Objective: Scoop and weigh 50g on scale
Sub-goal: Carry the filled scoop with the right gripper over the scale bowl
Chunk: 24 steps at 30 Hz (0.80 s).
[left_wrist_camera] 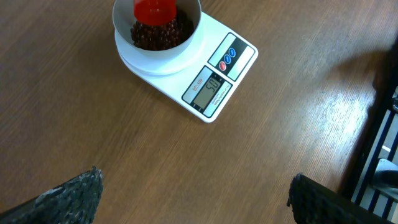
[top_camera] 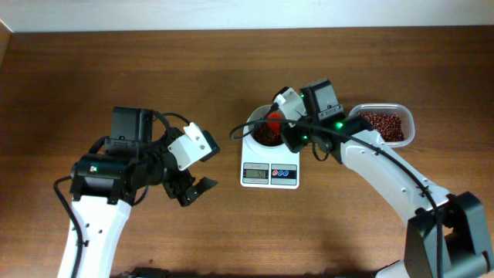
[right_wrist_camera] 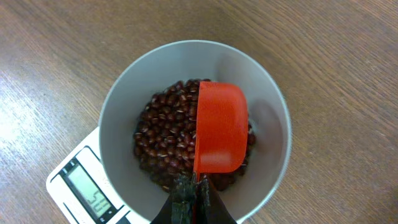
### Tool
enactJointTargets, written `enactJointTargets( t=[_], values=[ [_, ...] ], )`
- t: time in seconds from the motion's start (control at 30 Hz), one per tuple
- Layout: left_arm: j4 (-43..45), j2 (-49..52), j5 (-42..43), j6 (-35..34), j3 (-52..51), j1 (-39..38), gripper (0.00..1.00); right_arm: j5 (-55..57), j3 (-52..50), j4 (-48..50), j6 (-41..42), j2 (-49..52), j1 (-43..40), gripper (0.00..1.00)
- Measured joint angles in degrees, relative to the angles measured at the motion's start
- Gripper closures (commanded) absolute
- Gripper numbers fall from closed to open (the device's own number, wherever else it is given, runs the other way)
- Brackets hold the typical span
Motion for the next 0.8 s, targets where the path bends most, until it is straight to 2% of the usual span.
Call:
enactJointTargets(
  t=[0.17, 0.5, 0.8],
  values=[
    [-0.02, 0.02, 0.00, 0.00, 0.00, 0.00, 0.01, -0.39, 0.00, -0.63, 0.00, 0.00, 0.63, 0.96],
    [0.00, 0.02, -0.02, 0.00, 0.00, 0.00, 0.01, -8.83, 0.00, -1.14, 0.09, 0.00, 0.61, 0.96],
    [-0.02, 0.02, 0.00, 0.00, 0.00, 0.00, 0.01, -10.32, 0.00, -1.11, 5.20, 0.00, 0.61, 0.96]
  ],
)
